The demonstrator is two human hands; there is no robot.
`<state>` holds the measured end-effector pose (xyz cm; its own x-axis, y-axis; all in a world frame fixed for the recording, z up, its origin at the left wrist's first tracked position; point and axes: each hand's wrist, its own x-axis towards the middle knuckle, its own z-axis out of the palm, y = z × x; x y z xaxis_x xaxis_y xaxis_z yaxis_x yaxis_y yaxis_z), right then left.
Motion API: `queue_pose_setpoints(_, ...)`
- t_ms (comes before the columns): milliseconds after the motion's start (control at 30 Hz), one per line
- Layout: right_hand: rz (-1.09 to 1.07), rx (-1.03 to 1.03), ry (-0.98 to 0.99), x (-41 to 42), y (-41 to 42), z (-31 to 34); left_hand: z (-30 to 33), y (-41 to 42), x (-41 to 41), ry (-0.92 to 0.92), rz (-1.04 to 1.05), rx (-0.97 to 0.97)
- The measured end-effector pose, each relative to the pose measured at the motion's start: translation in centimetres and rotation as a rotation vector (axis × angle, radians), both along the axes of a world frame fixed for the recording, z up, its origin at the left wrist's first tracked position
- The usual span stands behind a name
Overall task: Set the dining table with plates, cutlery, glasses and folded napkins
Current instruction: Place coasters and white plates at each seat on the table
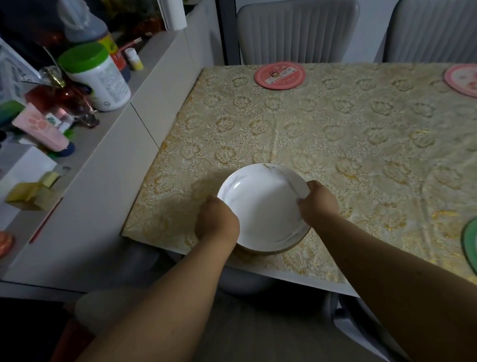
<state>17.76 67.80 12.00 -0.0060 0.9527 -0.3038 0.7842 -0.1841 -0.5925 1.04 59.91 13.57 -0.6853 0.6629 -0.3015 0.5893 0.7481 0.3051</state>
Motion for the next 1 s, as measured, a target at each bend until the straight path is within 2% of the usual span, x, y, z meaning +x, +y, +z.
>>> queue_pose_setpoints(67, -0.008, -0.010, -0.029, 0.2, 0.4, 0.2, 0.3, 0.4, 0.1, 0.009, 0.004, -0.046)
queue_pose_setpoints(300, -0.065, -0.074, -0.095, 0.1, 0.6, 0.3, 1.2, 1.5, -1.0, -0.145, -0.018, -0.133)
queue_pose_setpoints(500, -0.121, -0.139, -0.079, -0.2, 1.2, 1.0, 1.4, 2.1, -1.5, -0.182, -0.060, -0.185)
queue_pose_setpoints(700, -0.128, -0.122, -0.140, -0.2, 1.8, 2.5, 1.9, 2.6, -1.6, -0.217, -0.054, -0.126)
queue_pose_setpoints(800, -0.107, -0.083, -0.152, 0.0, 2.7, 3.6, 3.4, 3.3, -2.3, -0.295, -0.012, -0.031)
queue_pose_setpoints(1000, -0.155, -0.017, -0.048, 2.2, 4.4, 6.8, 8.6, 5.1, -1.5, -0.136, -0.099, 0.197)
